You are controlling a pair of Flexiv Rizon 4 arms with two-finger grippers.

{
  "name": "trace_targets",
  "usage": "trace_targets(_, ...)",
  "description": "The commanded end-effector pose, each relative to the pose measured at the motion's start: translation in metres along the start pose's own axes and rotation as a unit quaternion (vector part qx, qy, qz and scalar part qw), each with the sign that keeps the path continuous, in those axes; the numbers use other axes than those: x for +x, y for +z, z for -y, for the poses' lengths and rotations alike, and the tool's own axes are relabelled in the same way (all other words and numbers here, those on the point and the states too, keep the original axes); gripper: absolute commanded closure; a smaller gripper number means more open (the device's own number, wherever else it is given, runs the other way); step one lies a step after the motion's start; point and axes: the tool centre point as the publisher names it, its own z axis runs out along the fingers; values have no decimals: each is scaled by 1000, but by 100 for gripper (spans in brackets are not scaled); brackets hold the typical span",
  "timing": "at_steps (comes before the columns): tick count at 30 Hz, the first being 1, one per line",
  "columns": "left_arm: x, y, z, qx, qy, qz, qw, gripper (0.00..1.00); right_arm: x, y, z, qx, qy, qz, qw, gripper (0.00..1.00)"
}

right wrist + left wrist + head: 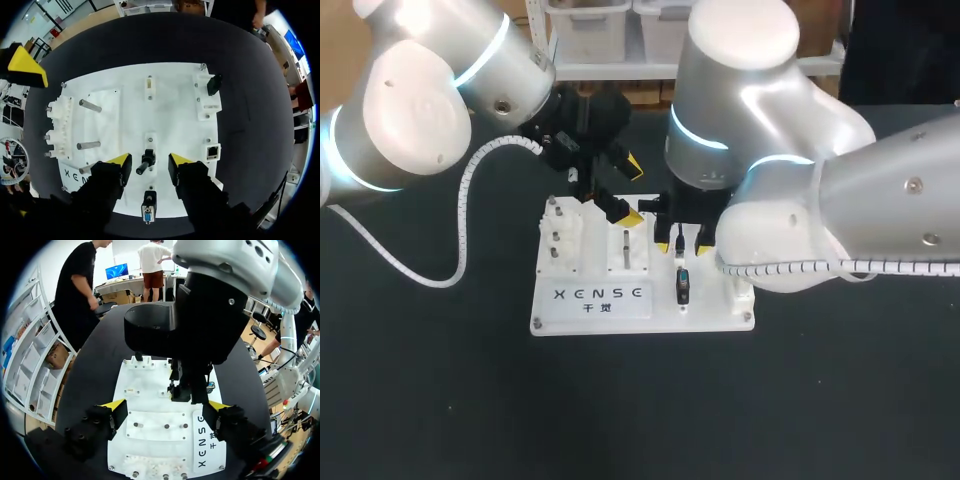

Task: Insert the USB connector, Ethernet cable, and multi-pin plug into their matching sockets one by one.

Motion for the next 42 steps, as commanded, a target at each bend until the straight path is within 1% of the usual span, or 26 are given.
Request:
trace_targets(1,-1,0,-1,1,0,-2,1000,0,-4,1,-3,5,1,1,1000,52)
trace_targets(8,-1,0,-1,1,0,-2,1000,0,-10,1,-3,11,0,7,1000,55)
trace_targets(13,-1,0,-1,1,0,-2,1000,0,-12,1,-3,12,2,6,1000,62)
trace_targets(19,-1,0,-1,1,0,-2,1000,0,-11,1,-4,12,1,6,1000,78)
trace_targets(24,-1,0,-1,1,0,-2,1000,0,-11,1,-4,13,-2,6,1000,93)
trace_targets(25,-1,0,-1,1,0,-2,1000,0,-11,1,-4,13,-2,6,1000,98)
trace_targets(26,-1,0,-1,1,0,-2,1000,0,-11,0,-4,12,-3,6,1000,100)
trace_targets(36,-1,0,-1,1,0,-2,1000,0,-11,-12,-1,-2,-5,13,1000,100)
trace_targets(42,-1,0,-1,1,0,-2,1000,0,-20,-27,8,-17,1,25,1000,100)
